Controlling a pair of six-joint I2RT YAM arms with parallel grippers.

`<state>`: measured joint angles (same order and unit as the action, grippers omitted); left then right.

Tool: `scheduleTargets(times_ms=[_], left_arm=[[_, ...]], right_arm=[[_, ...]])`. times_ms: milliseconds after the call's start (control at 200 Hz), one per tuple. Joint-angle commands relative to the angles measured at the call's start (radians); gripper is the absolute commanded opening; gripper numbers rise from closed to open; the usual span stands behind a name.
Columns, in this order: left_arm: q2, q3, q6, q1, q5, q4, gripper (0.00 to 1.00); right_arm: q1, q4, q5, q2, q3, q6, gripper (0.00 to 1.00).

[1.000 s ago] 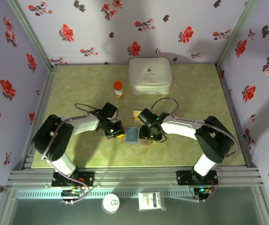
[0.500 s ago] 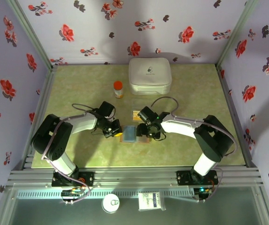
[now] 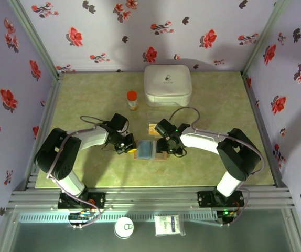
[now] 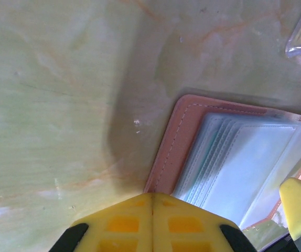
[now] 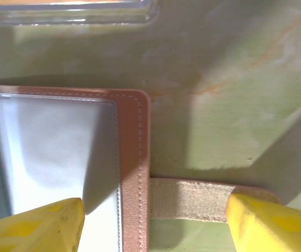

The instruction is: Take the credit cards out of the card holder

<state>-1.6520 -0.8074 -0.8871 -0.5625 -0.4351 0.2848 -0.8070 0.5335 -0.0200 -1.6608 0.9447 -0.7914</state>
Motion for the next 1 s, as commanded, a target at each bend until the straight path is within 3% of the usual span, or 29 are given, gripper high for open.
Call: scheduleTargets(times_ms=[0,245,635,995], left_arm=[[0.002,0.027,0.016,0.011,0.029,0.056,0.05],[0.021,0.026,0.013,0.011,0.026,0.060,0.05],[0.122,-0.027,0.032,0.009,0.037,0.136,0.05],[0.075,-0.004,0.016,-0.020,-0.001,0.052,0.03]], right_arm=[[0.012,0.034,-0.033,-0.012,0.000,0.019,0.73],[0.012,0.008,-0.012,-0.048,-0.015,0.013,0.73],[0.000,0.100,-0.006,0.072,0.106,0.029,0.70],[-0.033,-0.247,0.265,0.014,0.078,-0.109,0.56]])
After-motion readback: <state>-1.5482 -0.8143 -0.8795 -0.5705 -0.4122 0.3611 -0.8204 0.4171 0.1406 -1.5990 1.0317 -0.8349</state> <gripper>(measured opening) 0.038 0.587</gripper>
